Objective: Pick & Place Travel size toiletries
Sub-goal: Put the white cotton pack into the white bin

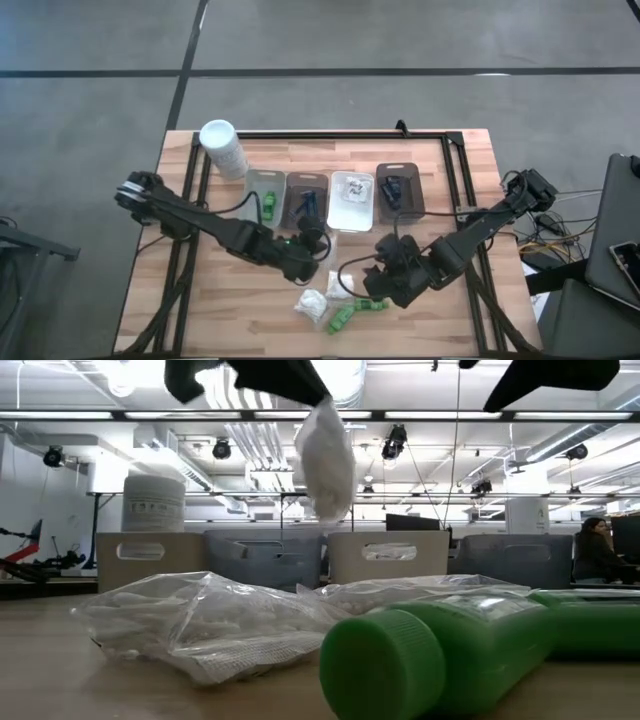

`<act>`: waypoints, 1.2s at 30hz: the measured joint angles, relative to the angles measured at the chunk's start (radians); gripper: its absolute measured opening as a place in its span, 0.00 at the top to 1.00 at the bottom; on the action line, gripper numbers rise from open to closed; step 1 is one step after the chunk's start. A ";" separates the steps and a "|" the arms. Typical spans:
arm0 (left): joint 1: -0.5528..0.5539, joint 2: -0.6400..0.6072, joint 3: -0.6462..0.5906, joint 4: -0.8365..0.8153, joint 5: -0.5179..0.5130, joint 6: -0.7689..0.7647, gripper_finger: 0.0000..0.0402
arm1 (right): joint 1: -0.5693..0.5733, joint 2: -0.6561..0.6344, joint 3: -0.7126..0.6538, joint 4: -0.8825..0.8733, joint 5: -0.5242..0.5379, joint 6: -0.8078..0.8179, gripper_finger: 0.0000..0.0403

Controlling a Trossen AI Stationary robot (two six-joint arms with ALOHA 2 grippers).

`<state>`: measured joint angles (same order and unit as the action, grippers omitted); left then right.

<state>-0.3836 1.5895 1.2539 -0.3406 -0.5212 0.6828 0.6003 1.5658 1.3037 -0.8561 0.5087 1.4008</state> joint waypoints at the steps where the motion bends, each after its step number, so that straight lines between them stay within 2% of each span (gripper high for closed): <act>1: -0.001 -0.006 0.014 -0.023 -0.001 0.018 1.00 | 0.000 0.000 0.000 0.005 0.012 0.002 0.42; 9: -0.002 -0.008 0.172 -0.232 -0.005 -0.005 1.00 | -0.003 -0.006 -0.005 -0.078 0.147 0.141 0.41; 12: -0.002 -0.007 0.211 -0.297 -0.004 -0.031 1.00 | -0.003 -0.007 -0.006 -0.082 0.131 0.211 0.41; 17: 0.004 0.006 0.245 -0.434 0.043 -0.120 1.00 | -0.005 -0.008 -0.025 -0.066 0.005 0.327 0.44; 19: 0.014 0.018 0.248 -0.492 0.107 -0.195 1.00 | -0.005 -0.008 -0.052 -0.030 -0.043 0.351 0.45; 22: 0.039 0.045 0.249 -0.542 0.235 -0.364 1.00 | -0.005 -0.008 -0.097 0.069 -0.056 0.330 0.46; 27: 0.090 0.058 0.249 -0.534 0.454 -0.586 1.00 | -0.005 -0.007 -0.142 0.271 0.038 0.138 0.48; 36: 0.253 0.057 0.247 -0.517 0.880 -0.845 1.00 | -0.005 -0.005 -0.133 0.292 0.071 -0.076 0.43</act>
<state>-0.1310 1.6466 1.5009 -0.8575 0.3586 -0.1626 0.5953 1.5604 1.1708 -0.5643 0.5793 1.3248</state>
